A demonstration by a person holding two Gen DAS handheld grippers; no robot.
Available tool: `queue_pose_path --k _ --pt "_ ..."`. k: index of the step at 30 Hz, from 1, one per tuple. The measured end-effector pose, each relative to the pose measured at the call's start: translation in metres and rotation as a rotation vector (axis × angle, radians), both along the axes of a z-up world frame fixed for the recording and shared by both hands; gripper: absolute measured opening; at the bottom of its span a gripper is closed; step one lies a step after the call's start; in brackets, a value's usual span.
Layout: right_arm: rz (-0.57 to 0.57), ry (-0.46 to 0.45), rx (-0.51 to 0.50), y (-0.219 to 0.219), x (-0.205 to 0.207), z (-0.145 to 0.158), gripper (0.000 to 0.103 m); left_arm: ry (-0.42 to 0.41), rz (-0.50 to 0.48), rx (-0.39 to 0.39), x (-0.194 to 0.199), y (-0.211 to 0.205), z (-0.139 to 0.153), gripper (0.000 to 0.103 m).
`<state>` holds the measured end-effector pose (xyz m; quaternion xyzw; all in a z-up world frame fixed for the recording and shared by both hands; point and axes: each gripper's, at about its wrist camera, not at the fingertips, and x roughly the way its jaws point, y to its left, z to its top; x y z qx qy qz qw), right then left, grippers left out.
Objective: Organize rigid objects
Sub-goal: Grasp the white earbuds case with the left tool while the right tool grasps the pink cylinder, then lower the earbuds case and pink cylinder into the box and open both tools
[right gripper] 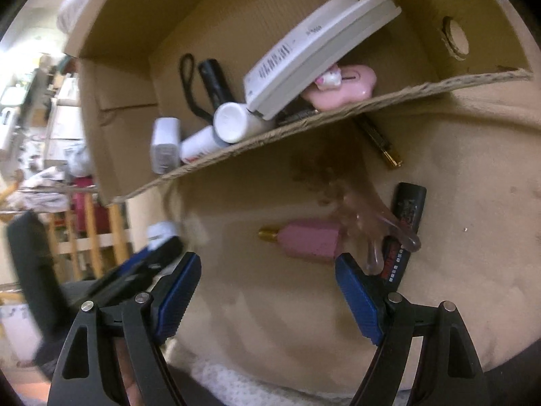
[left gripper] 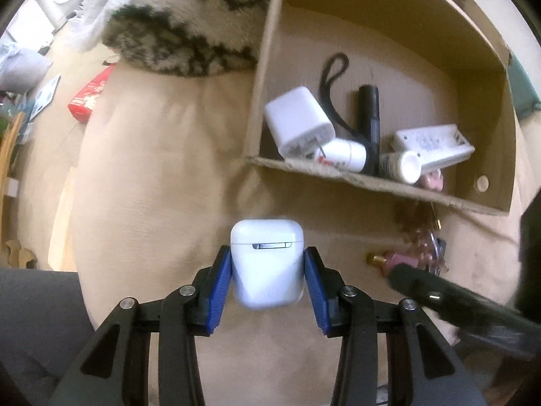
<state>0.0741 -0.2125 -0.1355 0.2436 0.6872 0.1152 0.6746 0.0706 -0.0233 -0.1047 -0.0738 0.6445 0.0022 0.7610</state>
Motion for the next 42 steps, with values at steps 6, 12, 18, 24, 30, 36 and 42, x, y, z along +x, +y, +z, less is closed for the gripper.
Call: queue_pose_path --k 6,12,18,24,30,36,42 --pt "0.024 0.007 -0.143 0.026 0.004 -0.022 0.085 -0.025 0.011 -0.022 0.006 0.005 0.012 0.039" --pt "0.011 -0.024 -0.217 0.04 0.003 -0.024 0.084 -0.021 0.01 -0.061 0.006 0.012 0.023 0.039" --pt "0.044 -0.082 -0.341 0.055 -0.002 -0.02 0.065 -0.03 0.005 -0.056 0.001 0.008 0.027 0.039" --pt "0.112 -0.136 -0.35 0.069 -0.016 -0.012 0.065 -0.012 0.031 -0.047 0.0 0.018 0.02 0.039" --pt "0.156 -0.155 -0.321 0.067 -0.024 0.001 0.065 -0.019 0.025 -0.023 0.0 0.015 0.014 0.039" --pt "0.173 -0.232 -0.261 0.062 -0.035 0.034 0.065 -0.05 0.008 0.021 -0.001 0.007 0.015 0.039" --pt "0.158 -0.307 -0.208 0.037 -0.03 0.063 0.065 -0.168 -0.041 0.08 -0.007 0.001 0.038 0.039"
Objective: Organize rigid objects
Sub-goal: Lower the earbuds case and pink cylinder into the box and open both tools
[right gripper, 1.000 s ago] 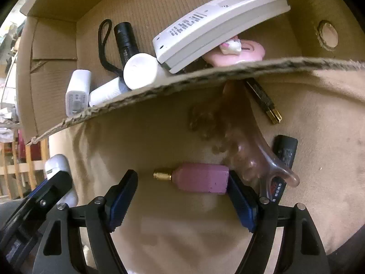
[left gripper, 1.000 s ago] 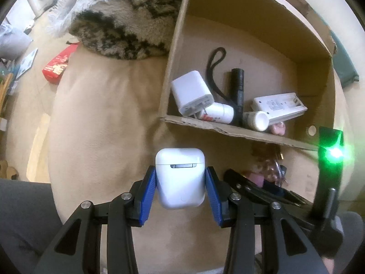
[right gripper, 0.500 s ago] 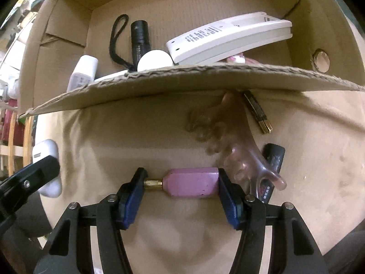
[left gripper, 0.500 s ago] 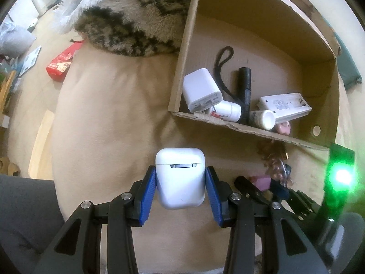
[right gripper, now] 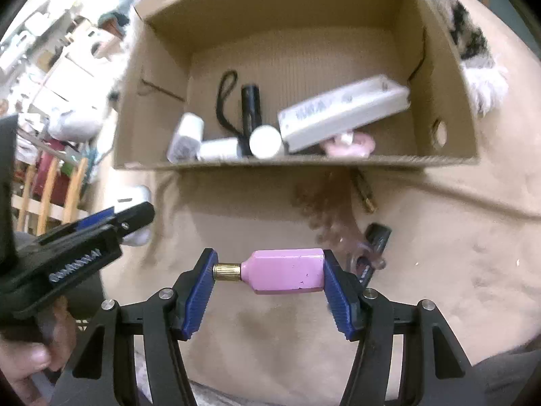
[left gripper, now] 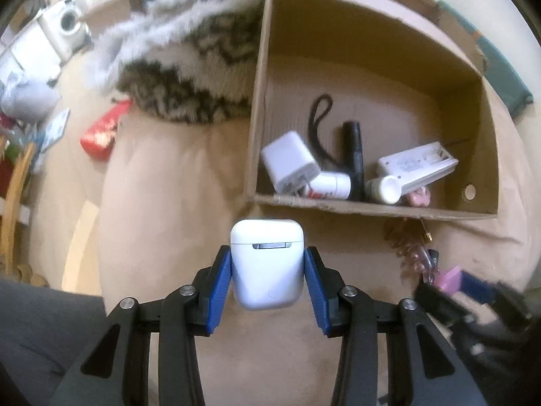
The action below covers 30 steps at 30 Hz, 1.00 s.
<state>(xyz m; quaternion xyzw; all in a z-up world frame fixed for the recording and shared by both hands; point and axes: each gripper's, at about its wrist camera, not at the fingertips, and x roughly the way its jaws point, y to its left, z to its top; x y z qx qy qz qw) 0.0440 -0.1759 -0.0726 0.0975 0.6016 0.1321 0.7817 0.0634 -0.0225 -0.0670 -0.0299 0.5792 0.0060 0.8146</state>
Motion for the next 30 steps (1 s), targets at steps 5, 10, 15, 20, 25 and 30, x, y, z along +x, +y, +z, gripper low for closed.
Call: queue_pose_path --k 5,10,15,20,25,30 --pt "-0.002 -0.073 0.045 -0.027 0.007 0.023 0.065 -0.034 0.0 -0.018 0.0 0.007 0.016 0.039" --pt "-0.003 -0.141 0.035 -0.043 0.025 0.037 0.065 -0.078 -0.034 -0.01 0.008 0.0 0.038 0.039" --pt "-0.029 -0.171 0.049 -0.065 0.043 0.048 0.065 -0.142 -0.051 -0.019 0.026 -0.002 0.06 0.039" --pt "-0.056 -0.19 0.067 -0.074 0.067 0.053 0.065 -0.155 -0.056 -0.025 0.054 -0.006 0.063 0.039" --pt "-0.044 -0.211 0.031 -0.071 0.092 0.053 0.065 -0.181 -0.091 -0.009 0.077 -0.019 0.064 0.039" --pt "-0.033 -0.235 0.013 -0.067 0.112 0.048 0.065 -0.194 -0.12 0.002 0.095 -0.029 0.054 0.039"
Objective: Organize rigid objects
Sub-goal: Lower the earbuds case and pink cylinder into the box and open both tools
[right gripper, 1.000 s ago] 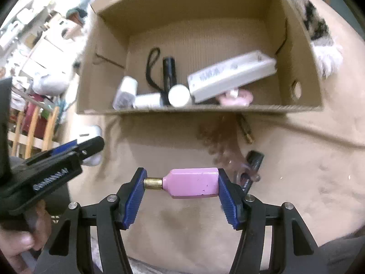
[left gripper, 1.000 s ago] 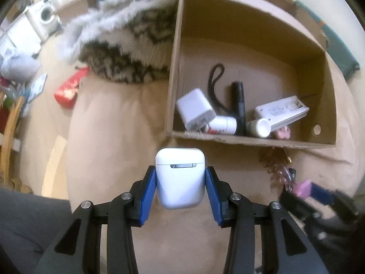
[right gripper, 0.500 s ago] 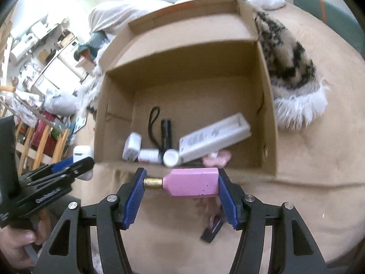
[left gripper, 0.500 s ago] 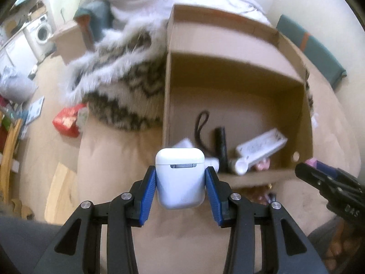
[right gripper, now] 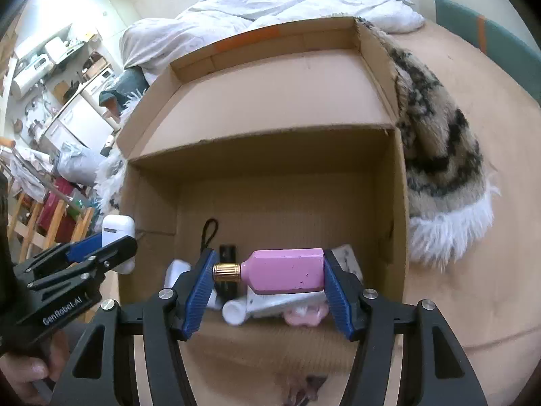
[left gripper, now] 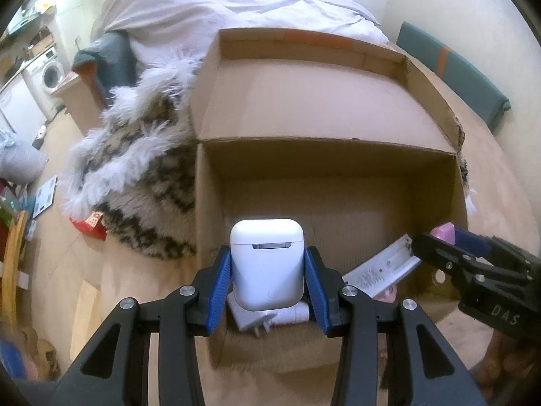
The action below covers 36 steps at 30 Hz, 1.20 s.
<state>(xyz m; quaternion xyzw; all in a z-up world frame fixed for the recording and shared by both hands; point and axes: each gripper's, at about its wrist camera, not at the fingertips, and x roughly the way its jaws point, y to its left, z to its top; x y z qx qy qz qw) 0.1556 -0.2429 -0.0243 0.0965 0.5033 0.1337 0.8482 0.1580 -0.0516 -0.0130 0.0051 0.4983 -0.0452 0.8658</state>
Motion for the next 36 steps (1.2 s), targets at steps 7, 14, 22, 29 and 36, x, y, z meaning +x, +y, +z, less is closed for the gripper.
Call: queue_pose_path --k 7,14,22,29,36 --pt "-0.046 0.043 0.057 -0.012 0.003 -0.025 0.065 0.014 0.007 -0.034 0.002 0.006 -0.026 0.039" --pt "-0.032 0.045 0.028 -0.008 0.01 -0.03 0.065 0.02 0.01 -0.042 0.006 0.006 -0.032 0.039" --pt "-0.026 0.082 -0.006 -0.005 0.013 -0.042 0.065 0.05 0.011 -0.03 0.008 0.004 -0.046 0.039" --pt "-0.021 0.092 -0.017 -0.004 0.014 -0.046 0.065 0.054 0.009 -0.011 0.006 0.0 -0.048 0.039" --pt "-0.029 0.094 0.015 -0.003 0.015 -0.045 0.069 0.069 -0.005 0.003 0.006 -0.008 -0.05 0.048"
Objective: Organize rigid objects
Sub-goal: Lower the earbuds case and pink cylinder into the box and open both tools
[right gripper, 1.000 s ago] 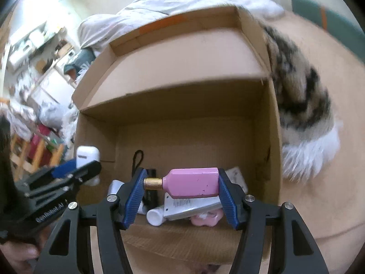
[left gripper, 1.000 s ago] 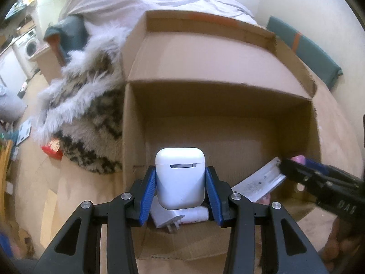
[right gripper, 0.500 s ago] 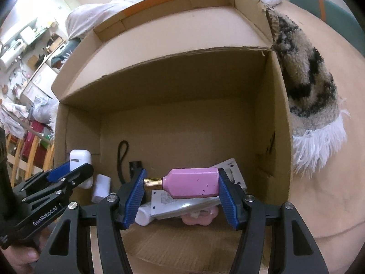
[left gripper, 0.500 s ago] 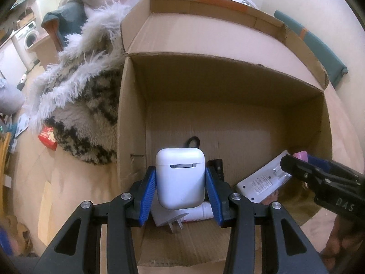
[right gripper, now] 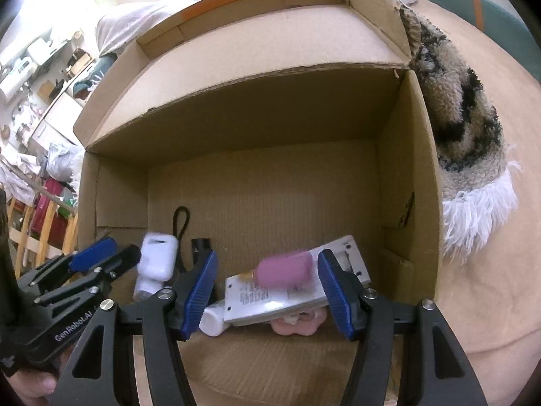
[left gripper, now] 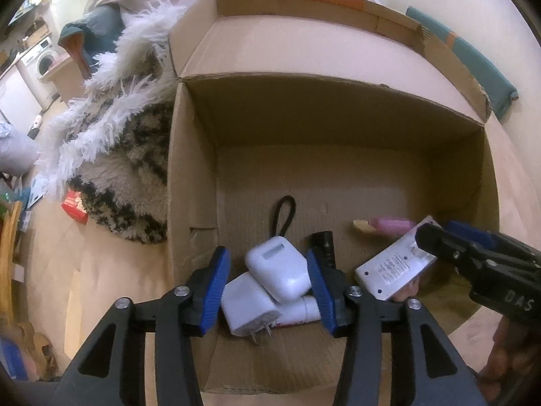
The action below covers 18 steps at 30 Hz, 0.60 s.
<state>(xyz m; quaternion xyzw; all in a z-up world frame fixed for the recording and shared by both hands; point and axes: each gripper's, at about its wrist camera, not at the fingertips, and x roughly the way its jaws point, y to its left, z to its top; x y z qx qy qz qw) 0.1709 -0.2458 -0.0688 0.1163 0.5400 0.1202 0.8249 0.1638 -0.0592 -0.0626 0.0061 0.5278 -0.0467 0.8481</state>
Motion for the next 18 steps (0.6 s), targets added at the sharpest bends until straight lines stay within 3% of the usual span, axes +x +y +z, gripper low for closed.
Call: queue_pose_path --k 3,8,18 --pt "0.001 -0.01 0.038 -0.001 0.0 0.003 0.079 -0.007 -0.006 0.005 -0.001 -0.005 0.002 0.054" --pt "0.015 -0.037 0.068 0.002 -0.001 0.01 0.094 -0.019 -0.013 0.033 0.0 -0.011 0.007 0.055" --pt "-0.054 -0.07 0.076 -0.014 -0.002 0.017 0.095 -0.011 -0.011 -0.006 0.0 -0.009 0.011 0.056"
